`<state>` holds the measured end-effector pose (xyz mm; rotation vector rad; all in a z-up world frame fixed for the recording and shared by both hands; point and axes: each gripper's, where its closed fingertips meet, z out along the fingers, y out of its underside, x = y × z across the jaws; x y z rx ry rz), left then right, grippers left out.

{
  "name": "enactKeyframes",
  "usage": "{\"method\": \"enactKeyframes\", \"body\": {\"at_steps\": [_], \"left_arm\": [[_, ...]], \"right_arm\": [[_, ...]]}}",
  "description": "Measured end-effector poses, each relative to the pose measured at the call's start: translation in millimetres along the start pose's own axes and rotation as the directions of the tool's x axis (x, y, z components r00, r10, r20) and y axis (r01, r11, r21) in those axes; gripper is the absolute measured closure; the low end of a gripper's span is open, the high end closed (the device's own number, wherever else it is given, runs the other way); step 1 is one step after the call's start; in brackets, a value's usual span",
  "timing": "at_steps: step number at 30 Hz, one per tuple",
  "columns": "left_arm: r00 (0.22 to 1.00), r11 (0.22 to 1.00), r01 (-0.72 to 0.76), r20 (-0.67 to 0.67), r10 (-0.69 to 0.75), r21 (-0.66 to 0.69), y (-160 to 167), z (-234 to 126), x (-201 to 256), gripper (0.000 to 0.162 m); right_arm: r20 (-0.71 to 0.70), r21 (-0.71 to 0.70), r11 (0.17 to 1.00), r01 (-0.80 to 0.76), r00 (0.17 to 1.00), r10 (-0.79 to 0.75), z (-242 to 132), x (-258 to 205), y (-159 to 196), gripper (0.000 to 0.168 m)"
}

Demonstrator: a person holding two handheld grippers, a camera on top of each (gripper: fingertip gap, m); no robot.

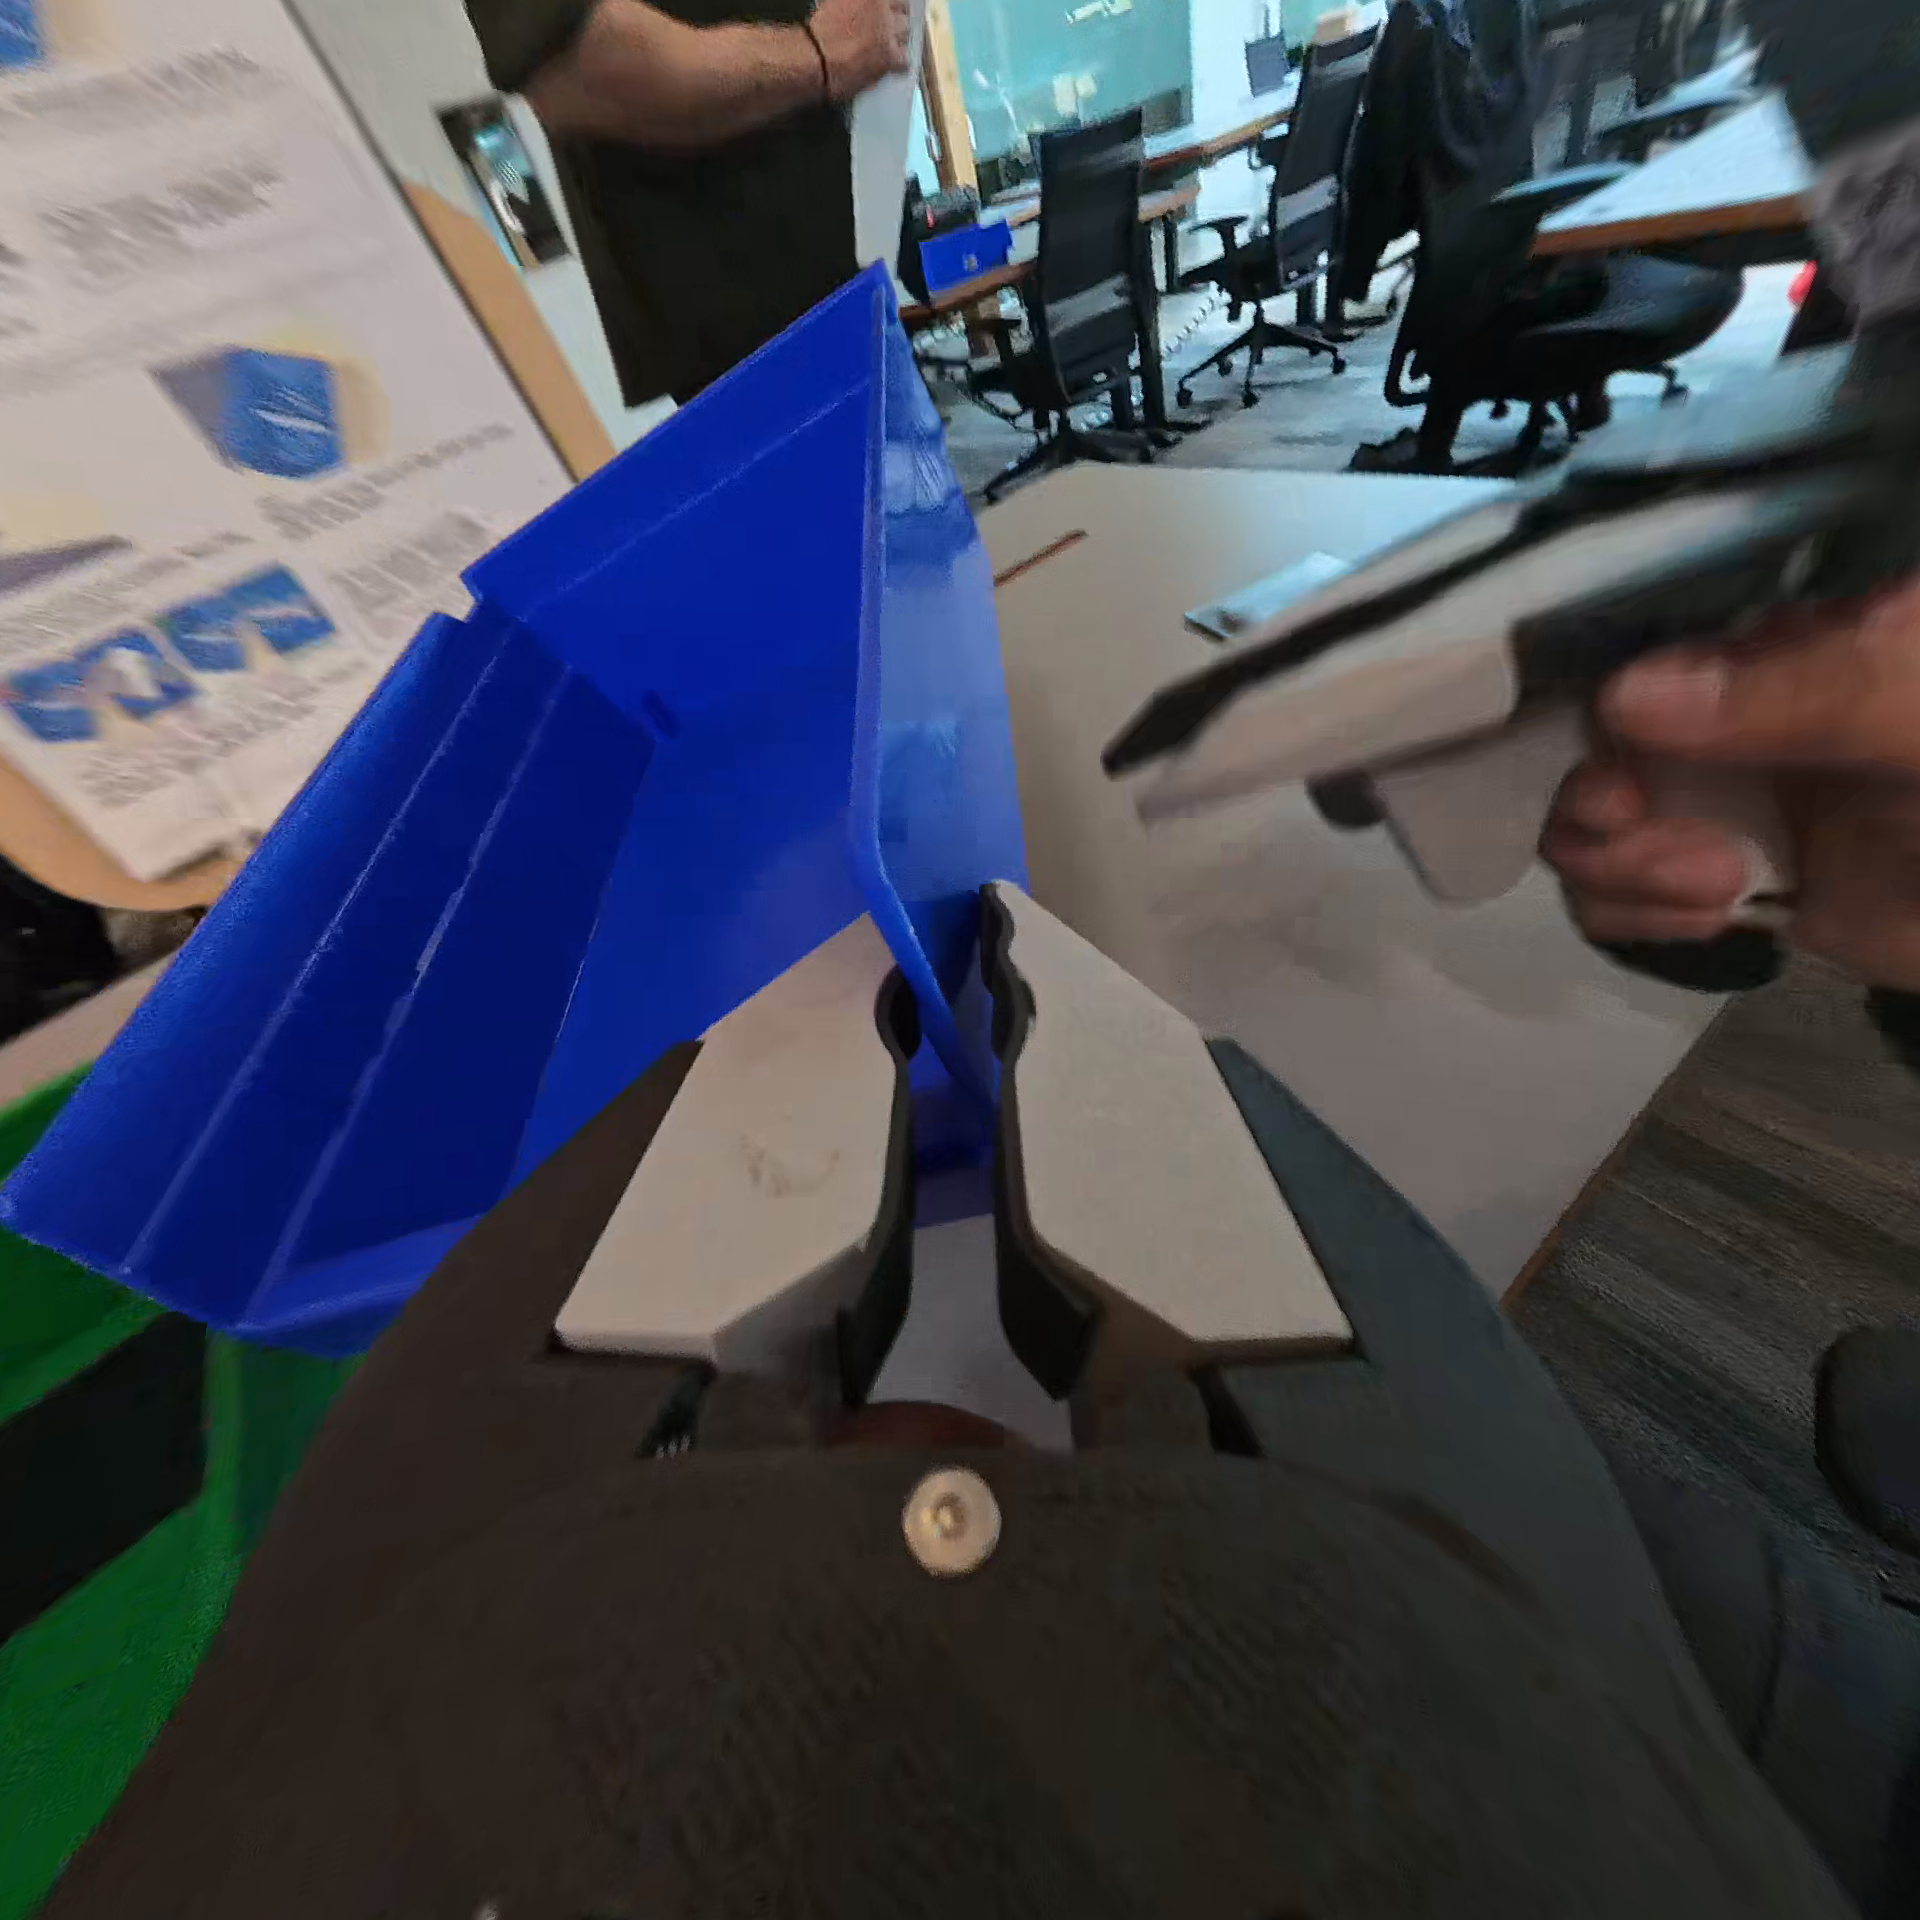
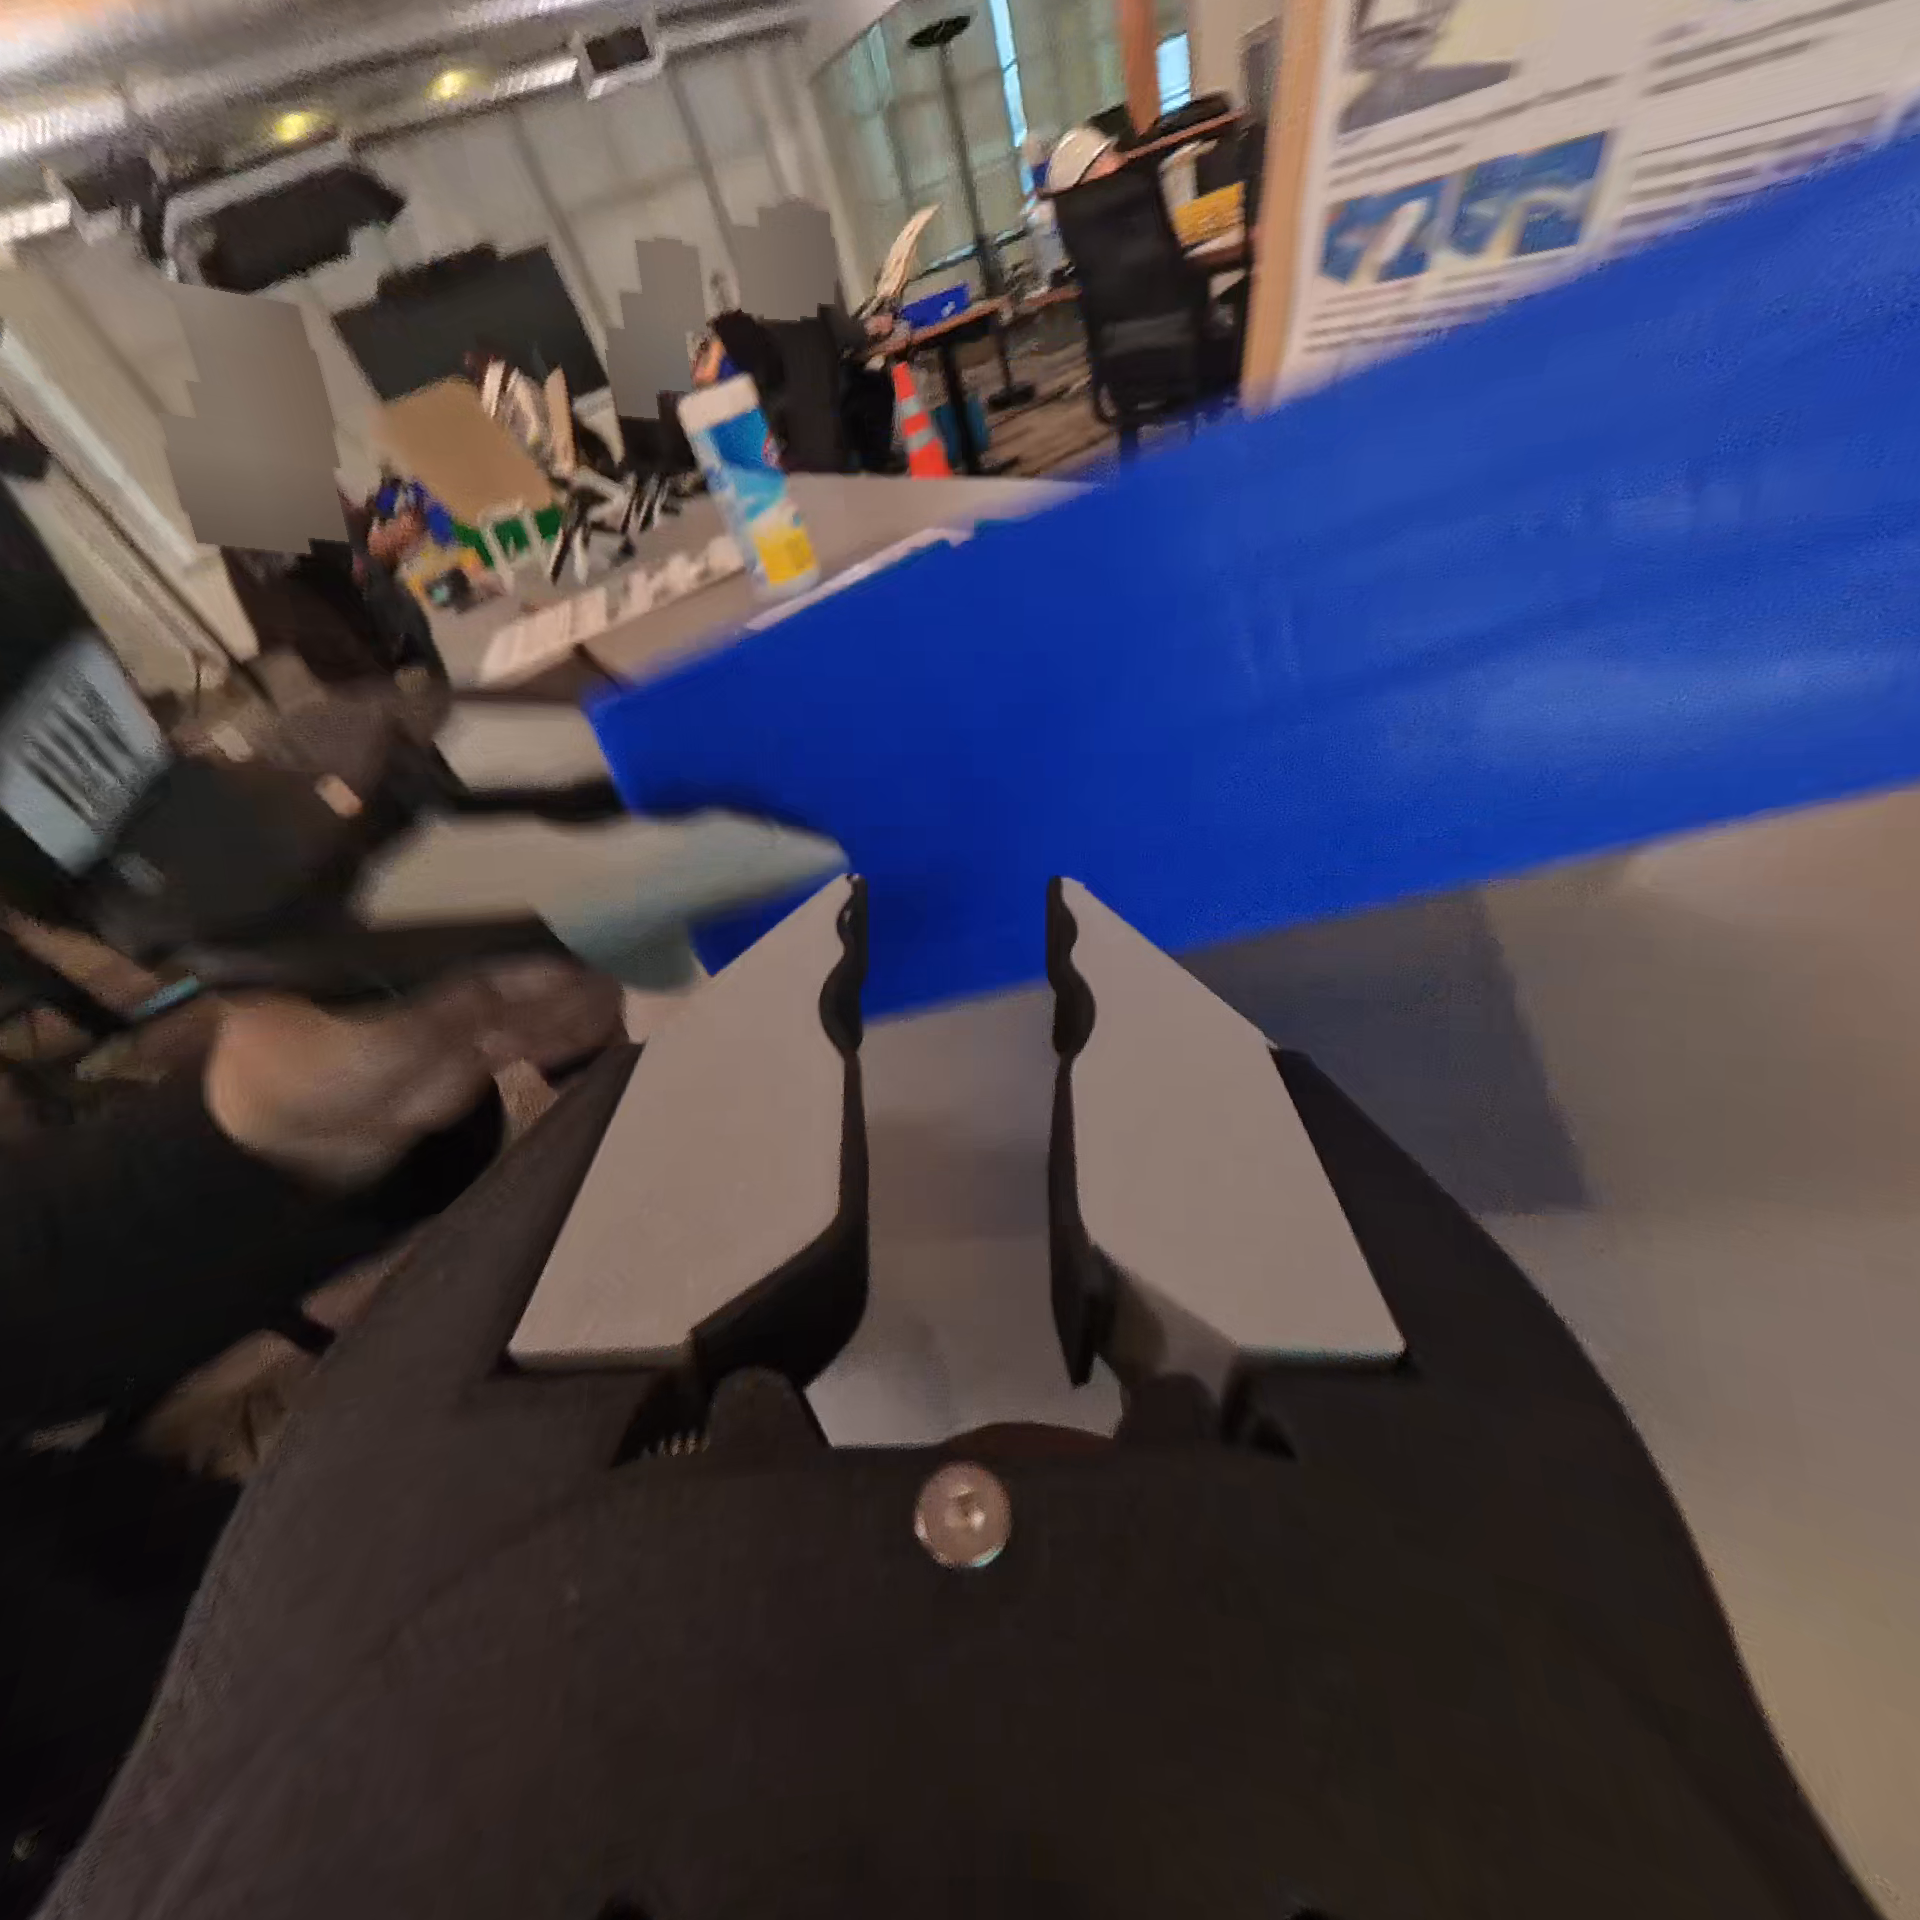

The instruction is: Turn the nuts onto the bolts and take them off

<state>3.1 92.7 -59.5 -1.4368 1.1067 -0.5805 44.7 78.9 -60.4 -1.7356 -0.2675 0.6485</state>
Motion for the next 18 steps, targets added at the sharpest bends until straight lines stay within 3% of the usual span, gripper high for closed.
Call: {"method": "enactKeyframes", "body": {"at_steps": [3,5,8,9,12,15,18], "left_arm": [[0.999,0.997,0.025,-0.021,-0.026,-0.074,33,49,35,0.154],[0.985,0.988,0.095,-0.133,-0.111,-0.119,47,82,74,0.155],[0.938,0.967,0.194,-0.257,-0.232,-0.163,37,111,131,0.1],[0.919,0.965,0.204,-0.307,-0.247,-0.167,28,109,144,0.095],[0.869,0.967,0.213,-0.427,-0.251,-0.137,8,76,154,0.109],[0.856,0.972,0.203,-0.46,-0.234,-0.116,10,30,125,0.109],[0.886,0.976,0.175,-0.411,-0.214,-0.133,34,-9,73,0.112]], "right_arm": [[-0.102,0.091,0.996,0.01,0.995,-0.001,-40,20,-16,0.139],[-0.17,0.104,0.994,0.025,0.985,-0.008,-63,34,-19,0.139],[-0.223,0.086,0.996,-0.03,0.974,0.048,-88,55,-14,0.135],[-0.231,0.073,0.996,-0.053,0.971,0.068,-95,59,-10,0.135],[-0.224,0.01,0.997,-0.079,0.971,0.079,-101,60,3,0.135],[-0.147,-0.145,0.988,-0.055,0.989,0.033,-79,41,27,0.134],[-0.035,-0.404,0.913,-0.051,0.999,0.04,-39,16,81,0.129]]}}
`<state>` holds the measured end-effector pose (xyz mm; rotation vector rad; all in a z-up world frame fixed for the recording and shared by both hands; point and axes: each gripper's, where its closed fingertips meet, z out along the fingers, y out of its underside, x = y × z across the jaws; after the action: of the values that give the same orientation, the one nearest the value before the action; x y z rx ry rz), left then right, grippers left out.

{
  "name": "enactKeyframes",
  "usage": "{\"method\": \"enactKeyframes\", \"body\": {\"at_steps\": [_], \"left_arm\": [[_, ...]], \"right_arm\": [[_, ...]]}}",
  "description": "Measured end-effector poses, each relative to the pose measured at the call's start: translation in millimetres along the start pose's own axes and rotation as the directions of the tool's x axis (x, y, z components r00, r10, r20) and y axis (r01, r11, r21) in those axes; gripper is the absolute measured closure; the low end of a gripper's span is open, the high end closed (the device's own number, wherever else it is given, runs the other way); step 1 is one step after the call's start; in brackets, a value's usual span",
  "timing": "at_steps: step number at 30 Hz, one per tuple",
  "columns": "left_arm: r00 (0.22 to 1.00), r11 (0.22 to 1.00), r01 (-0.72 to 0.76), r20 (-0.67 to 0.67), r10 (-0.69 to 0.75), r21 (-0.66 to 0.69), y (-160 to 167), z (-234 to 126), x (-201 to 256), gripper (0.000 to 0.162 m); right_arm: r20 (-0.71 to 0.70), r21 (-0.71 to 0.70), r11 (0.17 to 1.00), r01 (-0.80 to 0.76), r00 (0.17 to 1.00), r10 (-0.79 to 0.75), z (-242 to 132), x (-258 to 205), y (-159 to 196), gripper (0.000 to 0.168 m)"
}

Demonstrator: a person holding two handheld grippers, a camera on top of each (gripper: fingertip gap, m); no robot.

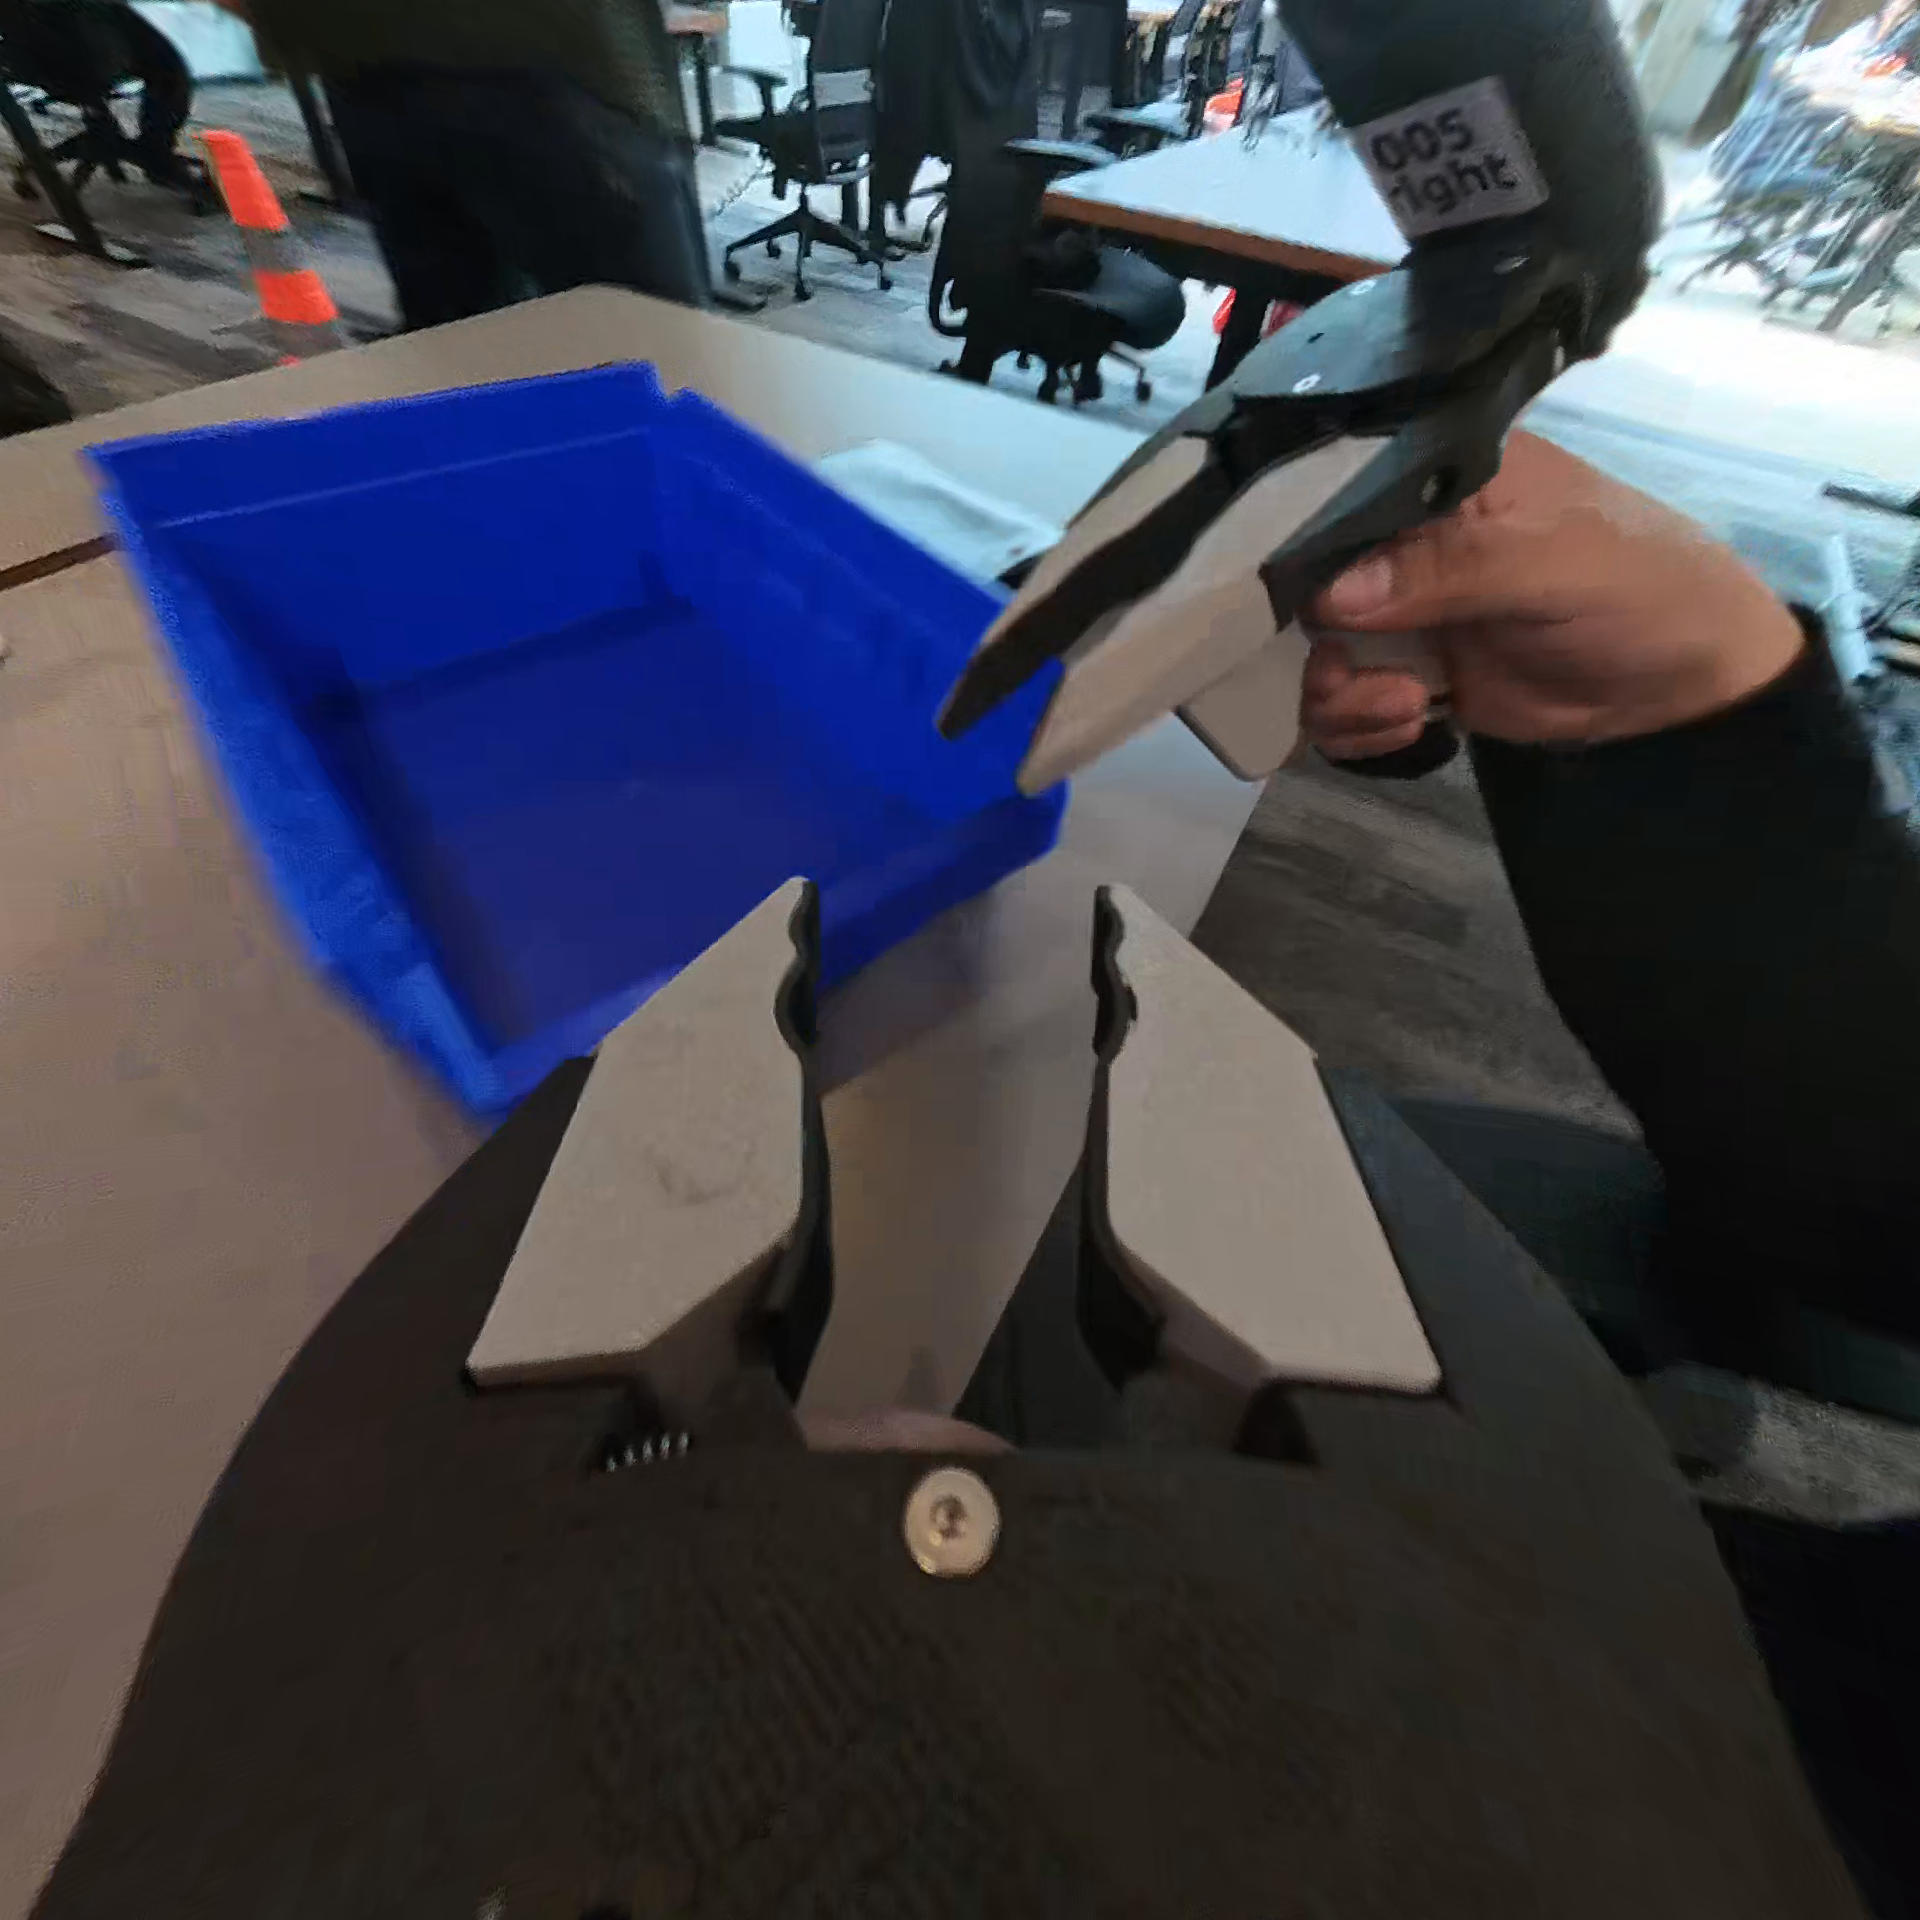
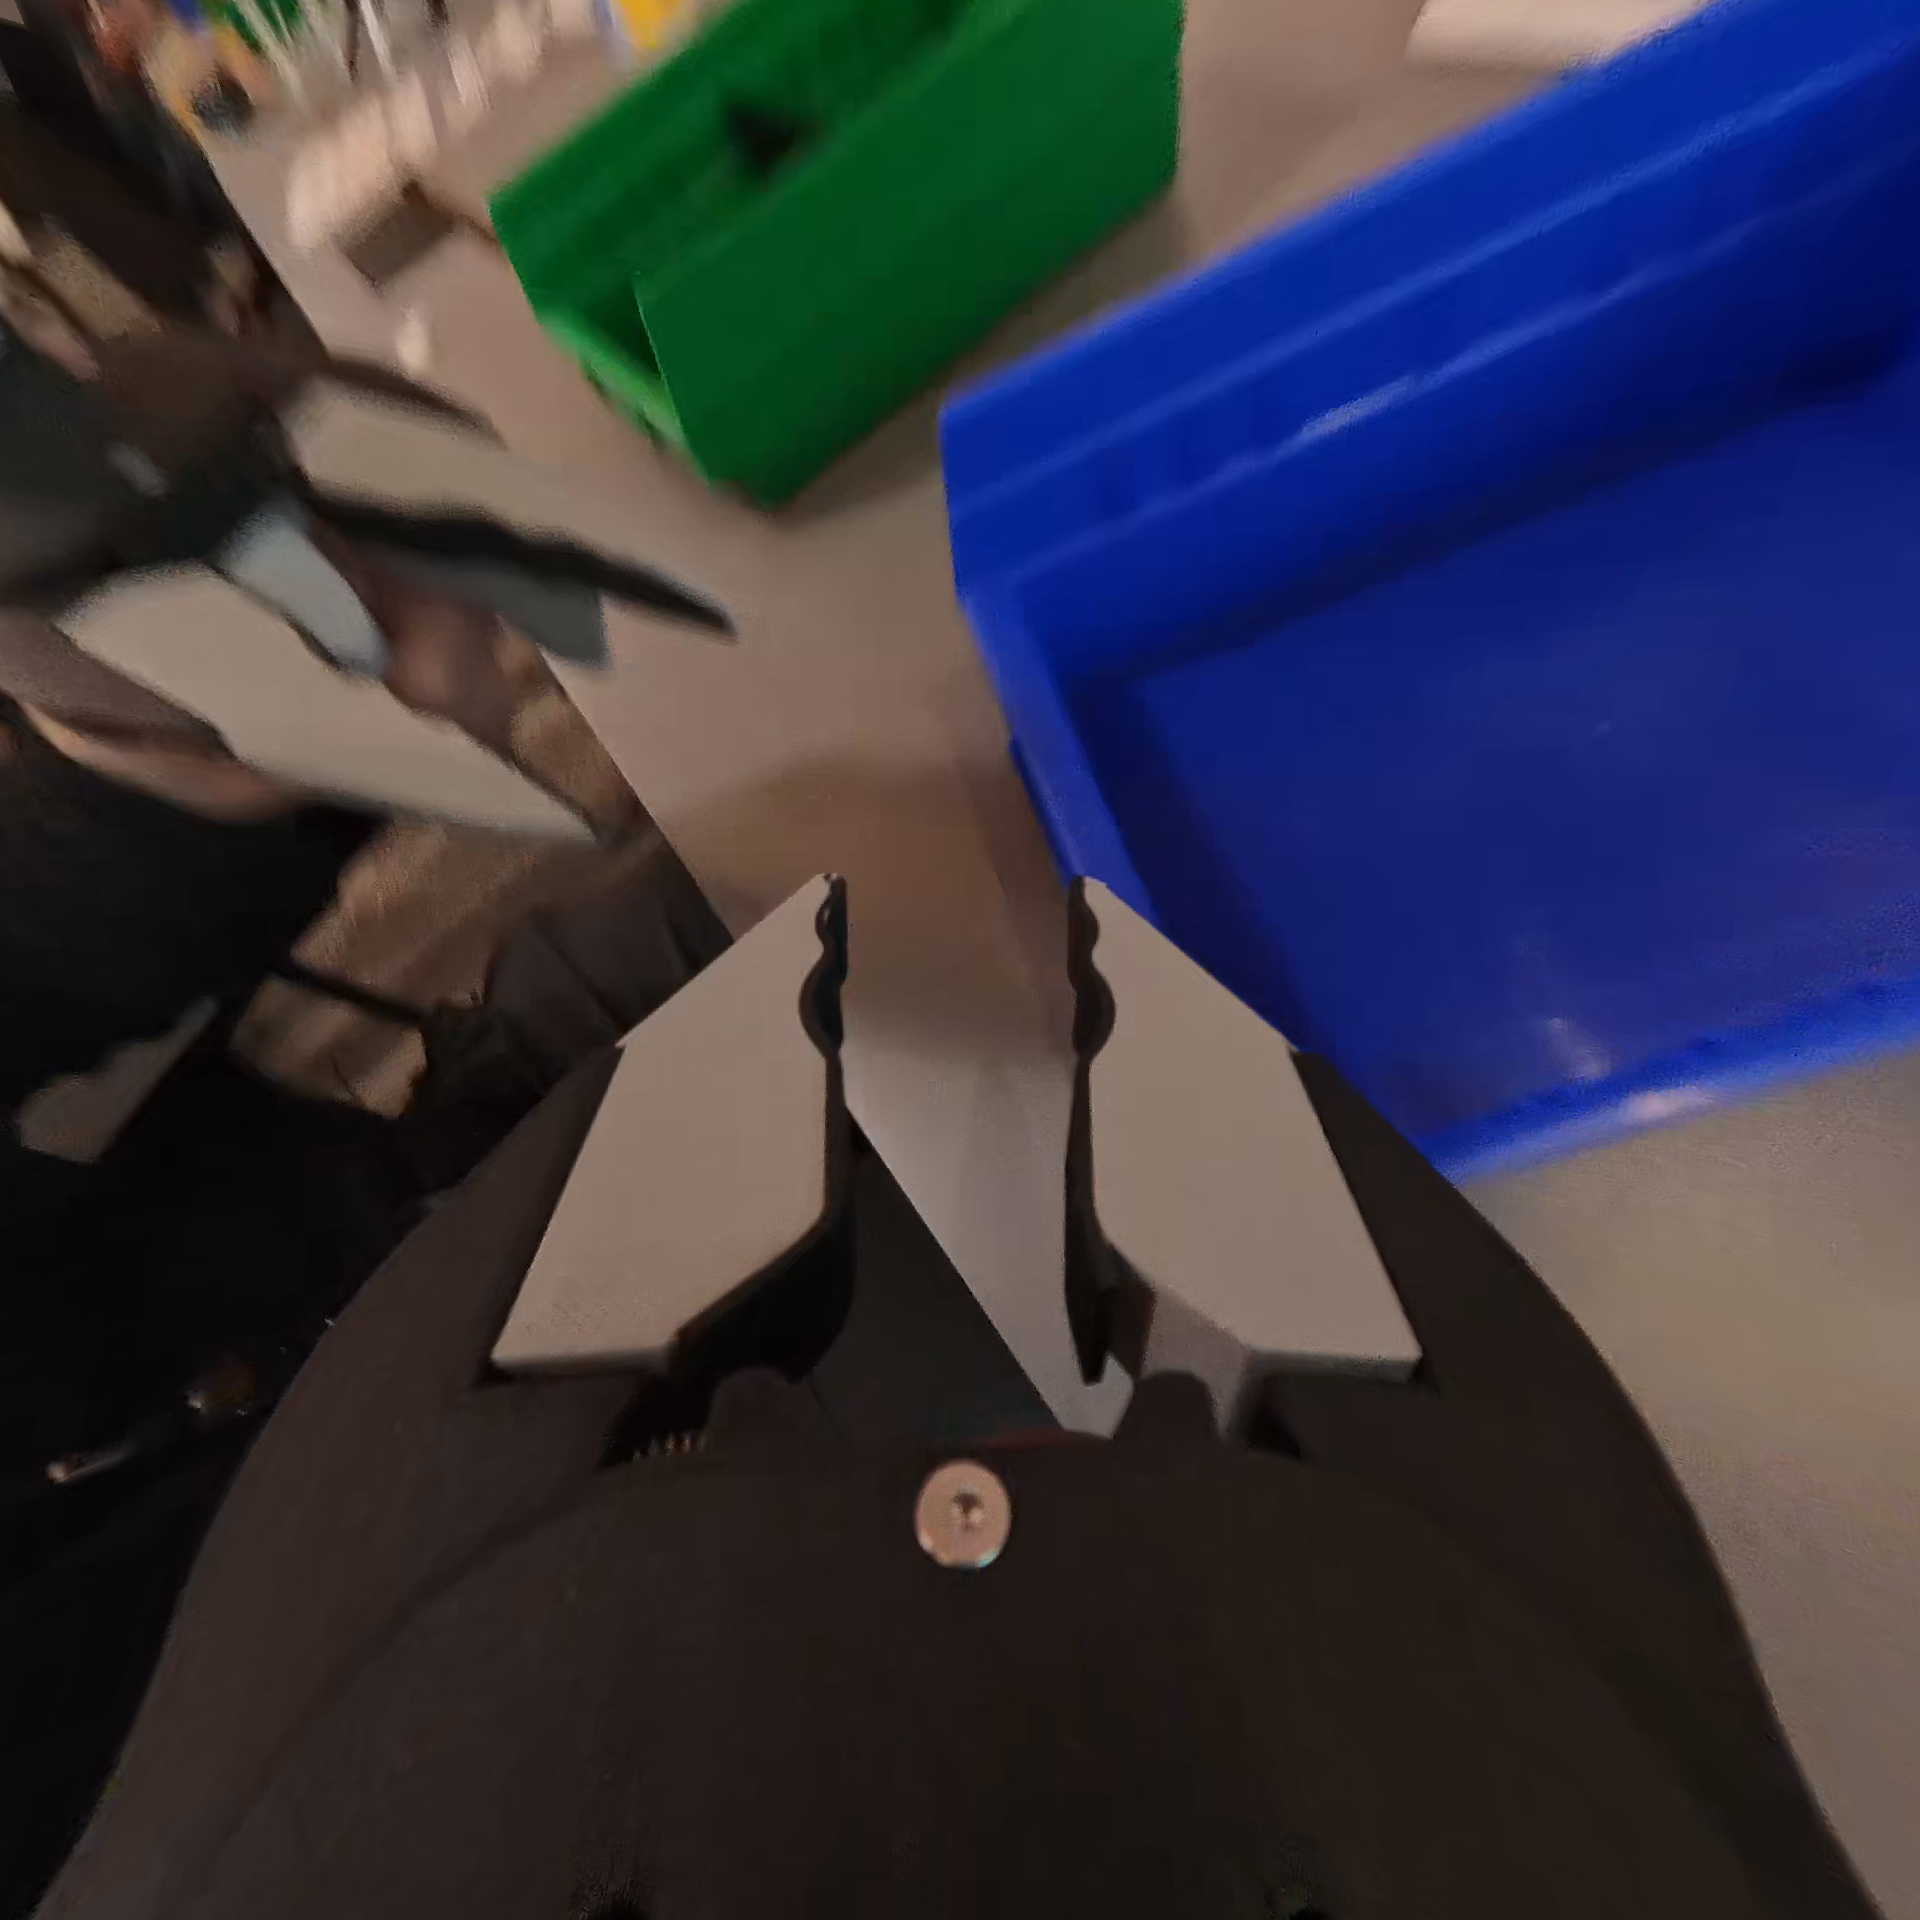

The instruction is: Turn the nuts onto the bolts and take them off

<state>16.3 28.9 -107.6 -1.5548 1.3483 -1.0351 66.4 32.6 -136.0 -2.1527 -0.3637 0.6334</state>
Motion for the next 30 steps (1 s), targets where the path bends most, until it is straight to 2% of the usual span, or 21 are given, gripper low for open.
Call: {"method": "enactKeyframes", "body": {"at_steps": [2,3,4,7,10,11,12,14,16,18,19,21,22,24,25,27,30], "left_arm": [[0.994,0.998,-0.018,0.104,0.024,-0.062,22,-33,-39,0.113],[0.987,0.996,-0.019,0.158,0.034,-0.091,33,-48,-60,0.115],[0.979,0.992,-0.011,0.203,0.036,-0.122,44,-62,-79,0.117],[0.937,0.981,0.036,0.347,0.034,-0.193,72,-104,-135,0.118],[0.915,0.977,0.095,0.404,-0.011,-0.189,89,-146,-163,0.119],[0.918,0.979,0.102,0.397,-0.024,-0.177,92,-157,-165,0.118],[0.925,0.979,0.103,0.38,-0.03,-0.175,96,-166,-164,0.118],[0.918,0.978,0.077,0.396,0.007,-0.195,103,-178,-172,0.114],[0.9,0.974,0.0,0.424,0.098,-0.226,103,-181,-182,0.11],[0.909,0.967,-0.08,0.381,0.171,-0.243,99,-170,-179,0.108],[0.917,0.961,-0.109,0.347,0.195,-0.253,98,-161,-174,0.105],[0.899,0.947,-0.126,0.37,0.235,-0.295,99,-146,-182,0.104],[0.881,0.937,-0.114,0.403,0.249,-0.329,102,-141,-191,0.107],[0.871,0.932,-0.056,0.439,0.22,-0.357,110,-131,-205,0.129],[0.88,0.937,-0.023,0.438,0.185,-0.349,113,-127,-208,0.136],[0.902,0.955,0.06,0.425,0.073,-0.291,113,-121,-211,0.138],[0.894,0.957,0.127,0.447,0.003,-0.26,115,-123,-225,0.14]], "right_arm": [[-0.095,-0.142,0.989,0.033,0.994,-0.047,31,12,20,0.128],[-0.147,-0.152,0.987,0.053,0.986,-0.075,39,19,20,0.154],[-0.194,-0.175,0.983,0.055,0.977,-0.089,41,26,22,0.168],[-0.22,-0.256,0.967,0.0,0.974,-0.059,33,36,38,0.168],[-0.451,-0.264,0.963,-0.05,0.889,-0.078,2,83,42,0.168],[-0.49,-0.273,0.96,-0.065,0.868,-0.08,-6,93,47,0.157],[-0.455,-0.268,0.961,-0.07,0.888,-0.062,-5,91,49,0.129],[-0.33,-0.176,0.984,-0.04,0.944,-0.021,0,75,37,0.132],[-0.317,-0.068,0.997,0.037,0.947,-0.057,0,71,13,0.117],[-0.296,0.009,0.988,0.152,0.944,-0.143,7,59,-6,0.113],[-0.3,0.027,0.978,0.206,0.935,-0.189,14,55,-12,0.112],[-0.358,-0.009,0.964,0.265,0.9,-0.25,29,59,-12,0.112],[-0.398,-0.038,0.963,0.268,0.88,-0.26,37,65,-10,0.114],[-0.399,-0.066,0.964,0.258,0.879,-0.262,57,66,-4,0.118],[-0.411,-0.063,0.962,0.265,0.872,-0.267,66,68,-5,0.125],[-0.528,-0.063,0.955,0.29,0.802,-0.278,67,83,-10,0.149],[-0.601,-0.076,0.964,0.254,0.76,-0.248,65,93,-12,0.155]]}}
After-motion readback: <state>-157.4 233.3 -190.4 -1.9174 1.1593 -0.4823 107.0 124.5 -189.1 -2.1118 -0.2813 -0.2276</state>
